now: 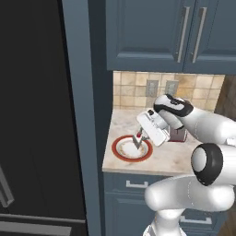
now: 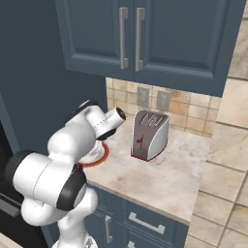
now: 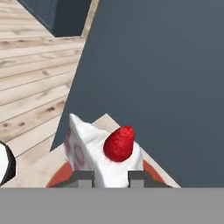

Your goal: Take the baked cake out of the oven and place it on the plate for cooling. Then close the oven door.

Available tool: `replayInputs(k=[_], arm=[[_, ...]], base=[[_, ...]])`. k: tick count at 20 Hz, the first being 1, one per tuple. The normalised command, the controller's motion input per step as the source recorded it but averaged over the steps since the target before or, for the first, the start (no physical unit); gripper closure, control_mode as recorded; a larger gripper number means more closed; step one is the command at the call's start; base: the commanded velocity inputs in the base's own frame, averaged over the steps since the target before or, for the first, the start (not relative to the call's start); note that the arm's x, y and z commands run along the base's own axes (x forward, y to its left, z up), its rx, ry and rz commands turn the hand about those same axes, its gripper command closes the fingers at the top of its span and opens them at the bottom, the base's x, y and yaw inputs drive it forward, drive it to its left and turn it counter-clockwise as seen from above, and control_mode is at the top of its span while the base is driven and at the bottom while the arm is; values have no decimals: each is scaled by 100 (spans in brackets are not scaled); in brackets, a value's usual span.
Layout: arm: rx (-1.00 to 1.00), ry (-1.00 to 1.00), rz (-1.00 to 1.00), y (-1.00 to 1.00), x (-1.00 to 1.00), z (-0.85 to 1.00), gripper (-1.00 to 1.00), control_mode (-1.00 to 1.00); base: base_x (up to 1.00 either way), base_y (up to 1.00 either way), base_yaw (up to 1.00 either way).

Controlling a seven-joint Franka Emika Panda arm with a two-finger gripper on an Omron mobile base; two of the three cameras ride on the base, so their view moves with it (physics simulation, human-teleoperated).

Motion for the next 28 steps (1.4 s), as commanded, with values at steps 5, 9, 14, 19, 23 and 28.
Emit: replayInputs(k=[5, 9, 14, 19, 23, 28], arm=[[-2, 5, 0, 2, 31, -40, 100, -100], [0, 0, 2, 0, 42, -30, 100, -100], [0, 0, 2, -3, 34, -23, 100, -100], [0, 0, 4, -8, 13, -21, 100, -100], [0, -1, 5, -10, 0, -10, -100, -100], [2, -3, 5, -18, 0, -9, -100, -100]], base=[[0, 0, 0], [0, 0, 0], [0, 0, 0], [0, 0, 0], [0, 0, 0], [0, 0, 0]])
